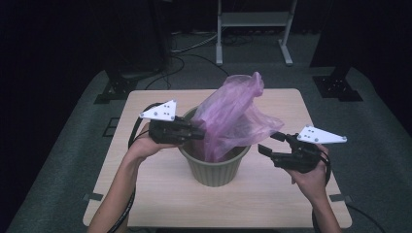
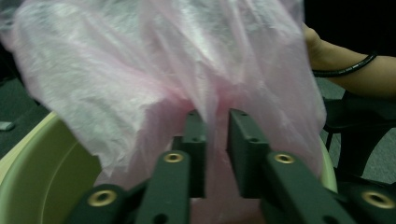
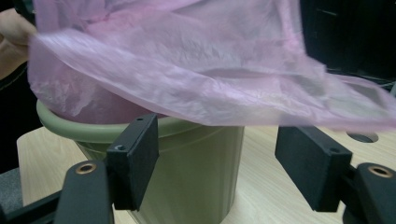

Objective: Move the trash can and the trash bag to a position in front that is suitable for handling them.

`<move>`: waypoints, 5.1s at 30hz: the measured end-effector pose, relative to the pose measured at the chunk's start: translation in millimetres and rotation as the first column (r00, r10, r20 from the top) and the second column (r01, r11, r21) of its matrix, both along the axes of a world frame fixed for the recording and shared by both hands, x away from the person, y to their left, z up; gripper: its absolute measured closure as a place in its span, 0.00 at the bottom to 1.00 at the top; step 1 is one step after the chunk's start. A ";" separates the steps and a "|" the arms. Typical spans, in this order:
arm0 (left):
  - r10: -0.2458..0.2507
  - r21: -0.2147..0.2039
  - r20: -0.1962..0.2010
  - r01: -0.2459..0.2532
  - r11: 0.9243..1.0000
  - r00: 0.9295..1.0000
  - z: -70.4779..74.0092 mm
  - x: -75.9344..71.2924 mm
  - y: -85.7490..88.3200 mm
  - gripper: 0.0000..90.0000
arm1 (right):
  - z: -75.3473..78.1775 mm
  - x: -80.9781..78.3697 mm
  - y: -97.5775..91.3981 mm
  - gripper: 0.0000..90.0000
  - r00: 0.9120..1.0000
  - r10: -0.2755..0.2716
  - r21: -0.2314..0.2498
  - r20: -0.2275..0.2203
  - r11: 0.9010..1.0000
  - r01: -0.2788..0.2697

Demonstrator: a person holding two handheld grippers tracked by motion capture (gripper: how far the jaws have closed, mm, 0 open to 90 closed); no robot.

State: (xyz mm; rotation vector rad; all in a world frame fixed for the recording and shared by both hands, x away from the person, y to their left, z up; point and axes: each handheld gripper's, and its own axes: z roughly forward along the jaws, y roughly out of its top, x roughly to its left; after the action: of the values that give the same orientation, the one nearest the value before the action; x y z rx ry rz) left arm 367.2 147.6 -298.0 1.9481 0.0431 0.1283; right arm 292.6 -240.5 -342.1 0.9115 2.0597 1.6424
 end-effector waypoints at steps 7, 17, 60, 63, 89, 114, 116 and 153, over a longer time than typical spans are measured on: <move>0.023 0.028 -0.013 -0.023 0.999 1.000 0.1 -5.3 6.5 0.66 | 2.9 1.5 1.2 0.33 1.000 0.008 0.010 0.001 1.000 -0.008; 0.063 0.039 -0.045 -0.062 0.997 0.997 -0.9 -5.4 13.9 0.50 | 1.1 1.6 -6.8 0.33 1.000 -0.006 0.010 -0.013 1.000 0.006; 0.114 0.071 -0.043 -0.111 0.991 0.993 1.7 -0.2 18.5 0.40 | 27.8 72.9 12.4 0.35 0.986 0.058 0.088 -0.154 0.995 -0.045; 0.118 0.070 -0.042 -0.115 0.991 0.992 2.4 -0.5 19.1 0.40 | 29.0 81.8 22.8 0.39 0.981 0.062 0.080 -0.183 0.996 -0.048; 0.096 0.048 -0.010 -0.095 0.994 0.995 31.6 -9.4 -1.6 0.32 | 53.8 9.7 109.7 1.00 0.964 0.266 -0.271 0.028 0.930 -0.249; 0.010 0.092 -0.008 -0.010 0.996 1.000 35.0 -6.9 -32.5 1.00 | 43.0 -10.5 112.6 0.86 0.932 0.360 -0.298 0.030 0.894 -0.336; 0.010 0.067 -0.008 -0.010 0.998 1.000 33.0 -9.7 -26.4 1.00 | 43.3 -12.9 107.7 0.80 0.934 0.356 -0.280 0.030 0.900 -0.334; -0.148 -0.046 -0.065 0.146 0.988 0.987 -2.6 -50.0 0.3 1.00 | 56.4 21.4 94.8 0.64 0.957 0.291 0.001 0.017 0.957 -0.291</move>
State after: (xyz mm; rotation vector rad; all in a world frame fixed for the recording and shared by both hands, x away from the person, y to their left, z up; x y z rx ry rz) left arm 317.2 147.9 -300.6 1.9066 -0.0526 -0.0368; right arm 314.0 -145.6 -285.7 0.6134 2.2662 1.7901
